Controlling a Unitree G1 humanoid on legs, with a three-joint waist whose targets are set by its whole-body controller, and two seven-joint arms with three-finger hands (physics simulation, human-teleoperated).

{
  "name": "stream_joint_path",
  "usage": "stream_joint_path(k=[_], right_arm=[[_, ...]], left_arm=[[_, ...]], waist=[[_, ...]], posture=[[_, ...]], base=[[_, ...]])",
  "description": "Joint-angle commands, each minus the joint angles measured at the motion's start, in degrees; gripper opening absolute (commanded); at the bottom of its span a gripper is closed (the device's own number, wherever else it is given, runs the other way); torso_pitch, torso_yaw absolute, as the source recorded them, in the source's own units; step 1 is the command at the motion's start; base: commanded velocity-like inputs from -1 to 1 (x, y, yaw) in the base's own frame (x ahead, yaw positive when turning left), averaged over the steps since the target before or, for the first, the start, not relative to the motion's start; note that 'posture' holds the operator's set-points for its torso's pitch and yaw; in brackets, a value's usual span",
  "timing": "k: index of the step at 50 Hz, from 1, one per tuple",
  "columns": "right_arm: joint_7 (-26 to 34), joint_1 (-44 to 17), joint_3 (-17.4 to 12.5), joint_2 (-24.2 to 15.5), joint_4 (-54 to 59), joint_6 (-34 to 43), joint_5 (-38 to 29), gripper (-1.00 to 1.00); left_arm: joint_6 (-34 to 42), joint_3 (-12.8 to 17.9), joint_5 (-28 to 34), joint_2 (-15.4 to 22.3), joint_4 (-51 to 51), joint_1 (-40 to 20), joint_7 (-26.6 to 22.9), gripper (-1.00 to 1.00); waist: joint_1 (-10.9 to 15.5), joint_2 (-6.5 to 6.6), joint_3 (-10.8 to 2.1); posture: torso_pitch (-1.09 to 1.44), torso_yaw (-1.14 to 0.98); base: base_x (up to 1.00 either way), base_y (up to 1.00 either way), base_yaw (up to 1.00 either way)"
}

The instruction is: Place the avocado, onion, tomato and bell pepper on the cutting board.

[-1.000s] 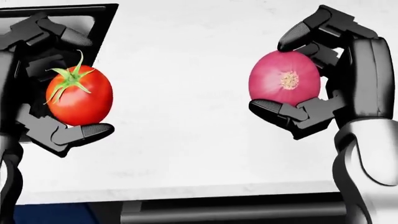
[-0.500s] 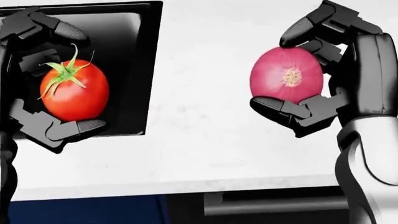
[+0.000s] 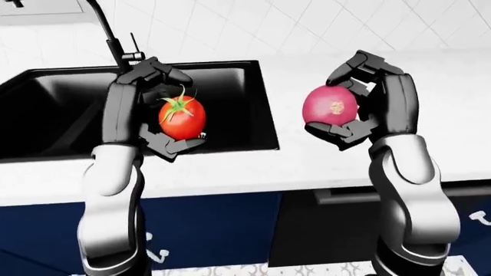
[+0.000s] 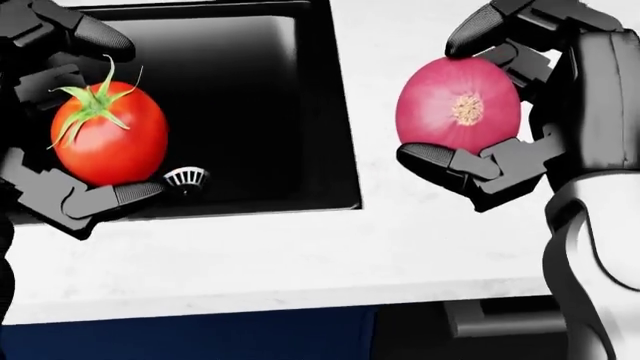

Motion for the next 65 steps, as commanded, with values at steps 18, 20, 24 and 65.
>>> stream_joint_path(k=[18, 20, 24, 65], right_arm=[[0.84, -1.95, 0.44, 0.22, -2.40, -2.92, -0.54, -1.00], [0.92, -2.39, 0.21, 0.12, -2.64, -2.46, -0.38, -1.00], [0.94, -2.24, 0.62, 0.14, -2.58, -2.71, -0.58, -1.00], [0.16, -1.72, 0.30, 0.26, -3.21, -2.42, 0.08, -1.00]], left_arm=[[-1.16, 1.49, 0.20, 1.32, -2.32, -2.26, 0.71, -1.00], [-1.05, 1.37, 0.19, 1.41, -1.99, -2.91, 0.73, -1.00], [-1.90, 1.25, 0.23, 1.27, -1.49, -2.56, 0.91, -1.00], [-1.75, 2.01, 0.57, 1.86, -2.53, -2.31, 1.65, -1.00]], waist=[[0.24, -0.37, -0.01], [0.37, -1.68, -0.84], [0.16, -1.45, -1.34], [0.07, 2.98, -0.20]], posture=[[0.00, 0.00], [0.00, 0.00], [0.00, 0.00], [0.00, 0.00]], base=[[0.00, 0.43, 0.00], [0.00, 0.43, 0.00], [0.00, 0.43, 0.00], [0.00, 0.44, 0.00]])
